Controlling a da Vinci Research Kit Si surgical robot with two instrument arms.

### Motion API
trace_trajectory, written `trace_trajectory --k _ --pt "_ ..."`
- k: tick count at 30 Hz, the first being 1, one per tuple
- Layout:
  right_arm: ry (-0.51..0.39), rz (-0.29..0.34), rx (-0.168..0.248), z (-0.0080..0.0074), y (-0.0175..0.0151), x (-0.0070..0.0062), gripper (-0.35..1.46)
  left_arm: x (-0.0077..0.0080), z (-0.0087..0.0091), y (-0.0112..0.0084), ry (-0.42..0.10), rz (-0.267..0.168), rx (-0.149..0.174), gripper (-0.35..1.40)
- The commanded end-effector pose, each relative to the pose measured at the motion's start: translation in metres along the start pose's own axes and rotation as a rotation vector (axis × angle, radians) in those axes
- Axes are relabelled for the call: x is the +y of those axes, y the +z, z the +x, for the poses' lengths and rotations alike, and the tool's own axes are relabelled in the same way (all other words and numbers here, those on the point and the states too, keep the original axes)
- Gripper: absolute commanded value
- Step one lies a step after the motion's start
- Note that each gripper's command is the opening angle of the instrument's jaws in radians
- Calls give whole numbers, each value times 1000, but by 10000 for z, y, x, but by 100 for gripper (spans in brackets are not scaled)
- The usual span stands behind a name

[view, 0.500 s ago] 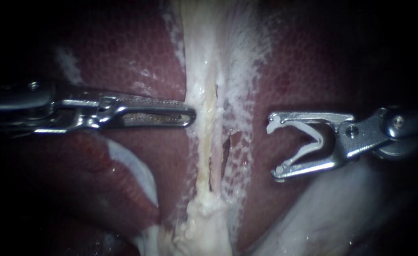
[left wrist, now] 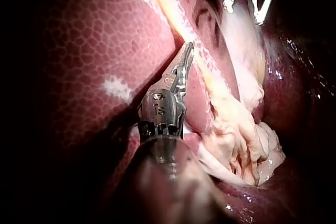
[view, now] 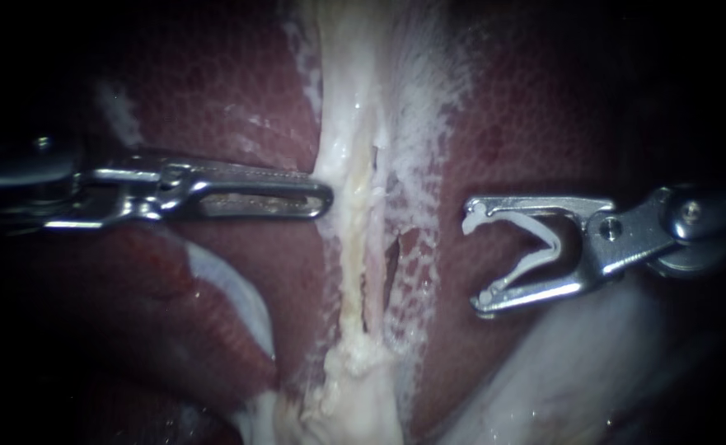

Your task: Clipping first clip left tube

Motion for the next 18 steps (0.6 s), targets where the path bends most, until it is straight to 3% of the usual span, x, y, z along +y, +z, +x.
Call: trace_trajectory --k 1,11,18 --pt "0 -1 -1 0 0 0 60 -2 -1 -4 0 2 -2 -35" --pt "2 8 1 -4 10 -2 59 -14 -18 -47 0 -2 -35 -35" --pt "5 20 2 -11 25 -7 59 -16 -23 -57 3 -5 -42 -35"
